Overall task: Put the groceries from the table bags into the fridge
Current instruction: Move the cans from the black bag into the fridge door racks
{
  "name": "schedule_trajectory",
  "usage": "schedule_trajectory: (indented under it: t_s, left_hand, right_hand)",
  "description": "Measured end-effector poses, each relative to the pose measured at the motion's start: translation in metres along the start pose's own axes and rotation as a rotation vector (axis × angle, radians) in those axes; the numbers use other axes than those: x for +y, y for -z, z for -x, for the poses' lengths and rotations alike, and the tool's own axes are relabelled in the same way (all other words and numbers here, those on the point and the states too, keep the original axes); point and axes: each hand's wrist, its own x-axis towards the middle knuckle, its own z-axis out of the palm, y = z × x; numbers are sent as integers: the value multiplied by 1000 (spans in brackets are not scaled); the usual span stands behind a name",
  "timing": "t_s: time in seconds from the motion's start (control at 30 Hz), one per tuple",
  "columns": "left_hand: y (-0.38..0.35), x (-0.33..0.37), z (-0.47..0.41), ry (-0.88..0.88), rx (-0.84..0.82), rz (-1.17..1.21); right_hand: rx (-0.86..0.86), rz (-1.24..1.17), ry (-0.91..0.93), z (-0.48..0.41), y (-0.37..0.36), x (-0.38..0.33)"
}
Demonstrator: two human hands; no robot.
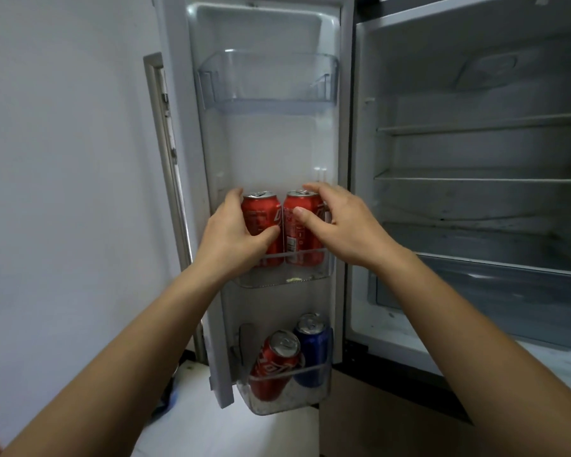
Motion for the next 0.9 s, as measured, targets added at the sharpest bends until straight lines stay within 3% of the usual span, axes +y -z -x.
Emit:
schedule_trajectory:
  t_s: [0.1,0.2,0.3,0.4,0.57,0.7,0.9]
  left_hand:
    - [15,-8,24,-118,94,40]
    - [34,-28,63,-236,289,-129]
    - [53,-64,109,-120,367,-260]
    - [80,-109,156,95,331,-388]
    - [149,-196,228,361,236,-657]
    - [220,-261,285,486,197,-768]
    - [324,-358,356,683,145,-852]
  right_hand:
    - [151,6,35,12,0,-6]
    - [354,-65,102,28,-13,-18]
    - [516,-178,168,46,-52,-42]
    - [542,-257,274,63,-112,-78]
    - [369,-232,422,94,-220,-154]
    - [82,-379,396,112,-311,-224]
    - [-242,-407,381,125,-443,-342]
